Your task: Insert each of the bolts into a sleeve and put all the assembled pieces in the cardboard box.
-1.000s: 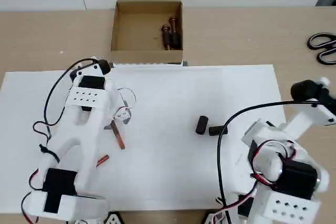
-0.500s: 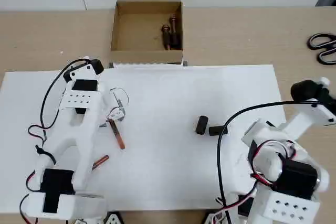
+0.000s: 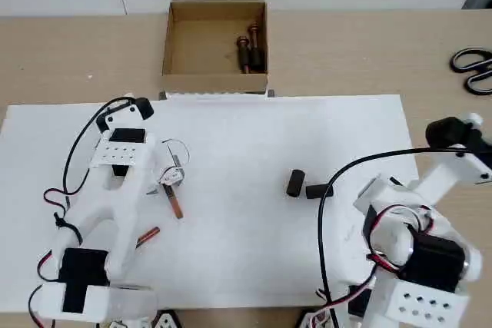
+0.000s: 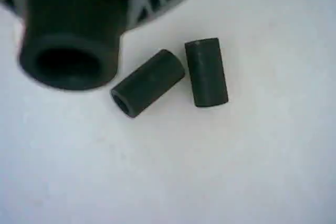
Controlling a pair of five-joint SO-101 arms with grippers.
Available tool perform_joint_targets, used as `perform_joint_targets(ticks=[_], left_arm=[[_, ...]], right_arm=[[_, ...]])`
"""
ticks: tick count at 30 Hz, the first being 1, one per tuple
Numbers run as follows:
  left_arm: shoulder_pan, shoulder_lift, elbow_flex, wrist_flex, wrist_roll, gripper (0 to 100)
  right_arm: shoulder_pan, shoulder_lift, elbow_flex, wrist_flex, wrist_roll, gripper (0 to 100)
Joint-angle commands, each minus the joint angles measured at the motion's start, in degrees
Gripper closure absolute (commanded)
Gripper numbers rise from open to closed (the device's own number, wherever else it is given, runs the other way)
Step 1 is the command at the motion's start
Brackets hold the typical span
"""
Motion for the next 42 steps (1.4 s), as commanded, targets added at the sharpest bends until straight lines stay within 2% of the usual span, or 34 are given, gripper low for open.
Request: perform_joint_targets(ticks=[1,4,8,19,25,30,34,38,42], left_arm=[[0.09,-0.26,-0.40,-2.37,0.00,85],[0.09,-0.26,-0.31,-2.81,0.00,88],[0.09,-0.26,-0.31,-2.81,0.00,99],[0.18,-0.97,-1.27,-2.29,0.00,99],[0.18,-0.97,-13.93,10.37,0.00,99],[0.53,-0.97,-30.81,22.59,0.00,99],[3.96,-1.05,-44.97,31.47,-0.09,99],[8.35,-2.29,-52.97,33.05,-0.35,100],[13.54,-12.75,-54.46,32.44,-4.13,100]], right_arm=[[0.66,-0.57,-0.18,0.22,0.26,99.5],[0.57,-0.57,-0.18,0.22,0.26,99.5],[0.57,-0.57,-0.18,0.22,0.26,99.5],[0.31,-0.57,-0.62,-0.04,0.26,99.5],[-0.22,-1.71,-6.77,-0.13,0.53,99.5],[-7.69,-2.33,-9.49,0.22,0.53,99.5],[-14.46,-2.24,-12.13,0.13,0.62,99.5],[-20.70,-2.33,-13.01,0.22,3.52,99.5],[-22.20,-2.33,-13.10,0.13,7.82,99.5]])
